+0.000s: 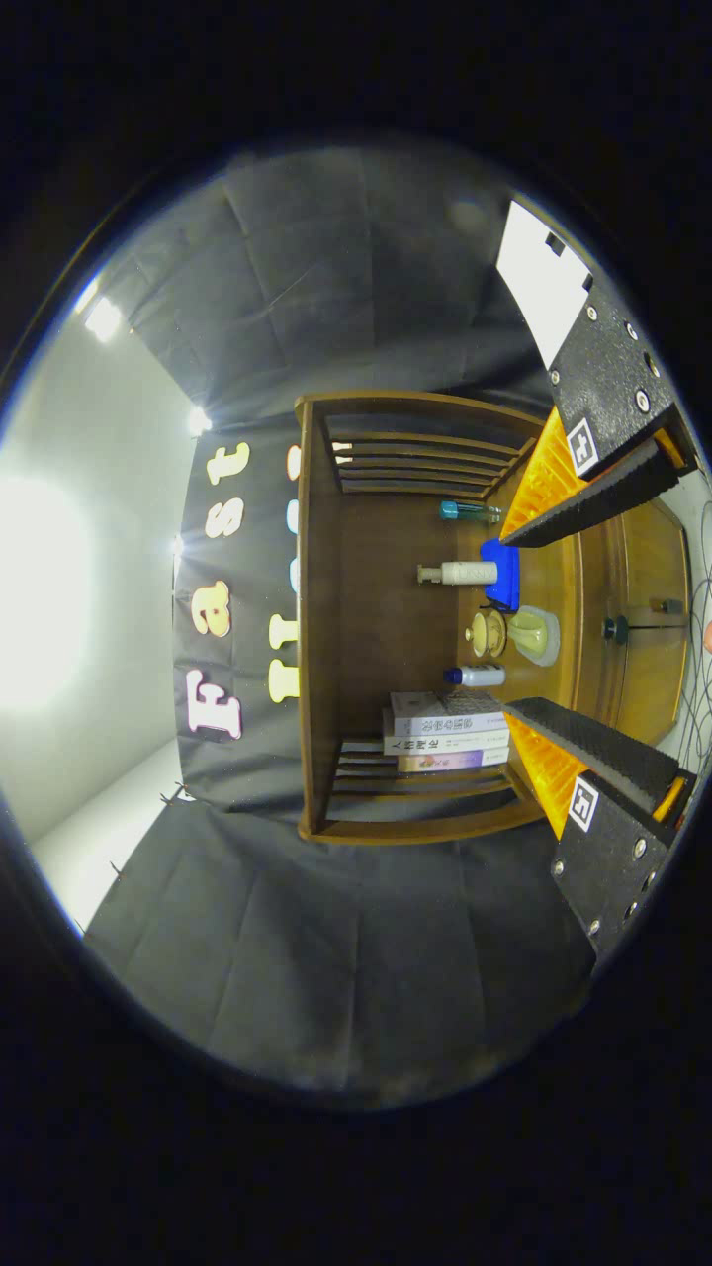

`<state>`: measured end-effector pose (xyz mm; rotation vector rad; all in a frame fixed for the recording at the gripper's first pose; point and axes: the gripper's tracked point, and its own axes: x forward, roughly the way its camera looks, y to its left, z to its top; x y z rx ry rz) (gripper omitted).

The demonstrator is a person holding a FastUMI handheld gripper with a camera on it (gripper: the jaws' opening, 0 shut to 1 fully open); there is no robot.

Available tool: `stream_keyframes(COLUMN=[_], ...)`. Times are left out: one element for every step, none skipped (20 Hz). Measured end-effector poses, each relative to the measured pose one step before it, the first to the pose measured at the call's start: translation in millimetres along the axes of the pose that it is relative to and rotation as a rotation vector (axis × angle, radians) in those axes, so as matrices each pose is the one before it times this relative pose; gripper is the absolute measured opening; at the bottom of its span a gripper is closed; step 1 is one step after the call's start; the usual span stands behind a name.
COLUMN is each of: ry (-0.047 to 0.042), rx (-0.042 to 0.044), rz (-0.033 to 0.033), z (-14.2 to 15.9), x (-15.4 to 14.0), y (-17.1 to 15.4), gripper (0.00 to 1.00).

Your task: Pull open the drawer, take out the items inside it, and place them on the countertop above the cabinet.

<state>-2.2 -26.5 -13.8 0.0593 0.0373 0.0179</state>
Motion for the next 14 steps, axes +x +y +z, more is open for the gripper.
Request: stream_keyframes(ry=[-0.01219,0.00508,0.01145,0.00434,-0.00981,-0.01200,-0.00232,-0.00383,-0.00929,-0.00415,-0.00623,-0.00586,-0.00124,-0.00204], rx=[0.00756,0.00328,-0.00153,0.00546,0.00987,0.00165,-0.00779,-0.00976,-0.00963,-0.00619,-0.00104,0.00111,0.00175,0.00225], rz=[-0.01477,-0.02321,-0.01282,-0.01133,-0.00610,0.00883,0.00644,-0.00024,-0.00431,-0.00618,-0.00298,0.00325,0.00297,-0.00174], z=[4.78,-0.38,-1.76,0.01,4.63,4.53,1.96,1.47,3.57,1.82,2.08,2.43,0.41,-0.18], x=[-4.74,-3.41,-3.08,-0.66,0.06,0.78,-0.55,-1.97,-1.20,-0.72,-2.32,-0.49,-0.39,-0.16], y=[-5.18,-8.42,-4.08,-2.27,-1.97,0.67,-0.51,-3.17,-3.17,-2.82,-2.16,-0.08,-0.44,-2.66], gripper=[0.94,0.94,0.94,0.95,0.95,0.95,0.95,0.95,0.95,0.95,0.95,0.95,0.94,0.95])
